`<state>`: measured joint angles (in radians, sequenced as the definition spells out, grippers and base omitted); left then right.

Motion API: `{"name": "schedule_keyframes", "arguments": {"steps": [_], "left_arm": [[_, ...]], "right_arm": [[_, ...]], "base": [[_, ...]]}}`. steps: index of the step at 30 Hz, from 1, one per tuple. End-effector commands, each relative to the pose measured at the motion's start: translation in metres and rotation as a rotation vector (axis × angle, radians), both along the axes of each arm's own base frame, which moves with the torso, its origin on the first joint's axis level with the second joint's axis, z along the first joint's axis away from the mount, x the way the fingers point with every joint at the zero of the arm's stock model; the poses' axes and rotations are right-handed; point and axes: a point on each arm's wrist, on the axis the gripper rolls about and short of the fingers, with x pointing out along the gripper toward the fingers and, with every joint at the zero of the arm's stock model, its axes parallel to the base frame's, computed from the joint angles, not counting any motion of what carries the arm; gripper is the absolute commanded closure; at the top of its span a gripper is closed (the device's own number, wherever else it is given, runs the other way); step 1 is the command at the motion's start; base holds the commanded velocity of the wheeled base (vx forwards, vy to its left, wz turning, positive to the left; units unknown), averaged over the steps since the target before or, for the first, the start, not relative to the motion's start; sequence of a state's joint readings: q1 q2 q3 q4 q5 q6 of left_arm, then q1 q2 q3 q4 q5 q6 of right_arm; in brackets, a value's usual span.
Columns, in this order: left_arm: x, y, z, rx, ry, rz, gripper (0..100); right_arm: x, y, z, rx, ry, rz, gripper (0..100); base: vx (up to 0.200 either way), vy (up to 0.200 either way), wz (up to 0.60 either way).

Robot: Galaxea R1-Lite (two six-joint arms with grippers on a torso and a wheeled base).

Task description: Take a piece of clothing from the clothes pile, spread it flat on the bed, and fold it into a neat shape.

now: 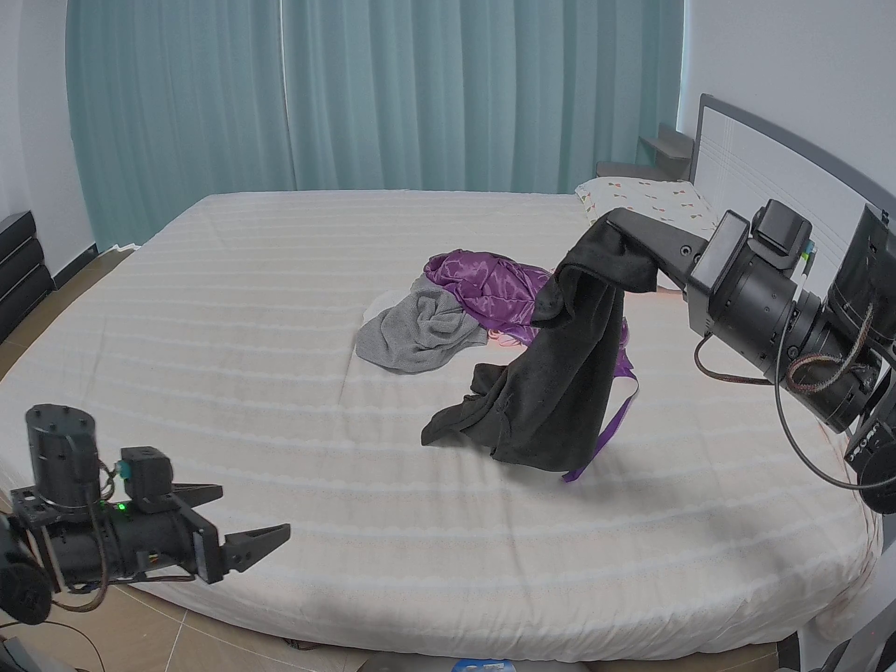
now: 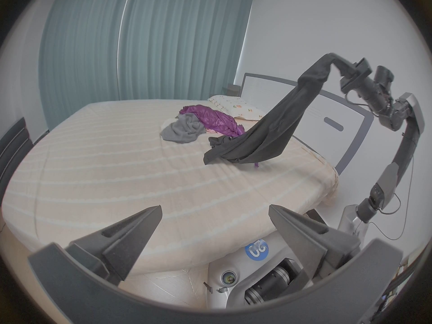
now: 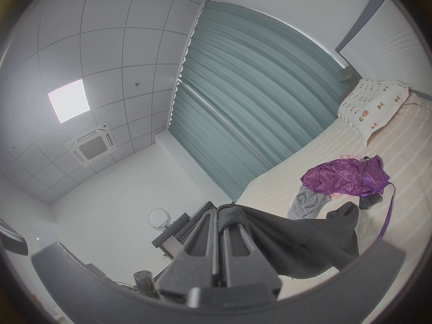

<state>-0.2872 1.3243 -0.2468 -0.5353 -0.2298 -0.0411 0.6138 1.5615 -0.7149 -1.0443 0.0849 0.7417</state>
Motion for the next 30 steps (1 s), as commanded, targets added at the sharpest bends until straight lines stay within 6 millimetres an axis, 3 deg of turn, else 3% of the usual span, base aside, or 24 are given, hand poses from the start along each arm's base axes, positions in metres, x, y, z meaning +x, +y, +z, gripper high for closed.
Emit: {"name": "schedule_keyframes", "arguments": {"steps": [1, 14, 30], "left_arm": [[0.055, -0.034, -0.063, 0.034, 0.172, -0.024, 0], [0.119, -0.080, -0.116, 0.061, 0.119, 0.031, 0], [0.175, -0.130, -0.151, 0.045, 0.041, 0.052, 0]], "right_arm": [[0.003, 0.001, -0.006, -0.013, 0.017, -0.001, 100], [0.006, 0.002, -0.009, -0.020, 0.027, -0.006, 100], [0.002, -0.001, -0.005, -0.009, 0.016, -0.016, 100]], "base": [[0.000, 0.000, 0.00], [0.000, 0.000, 0.00], [0.000, 0.000, 0.00]]}}
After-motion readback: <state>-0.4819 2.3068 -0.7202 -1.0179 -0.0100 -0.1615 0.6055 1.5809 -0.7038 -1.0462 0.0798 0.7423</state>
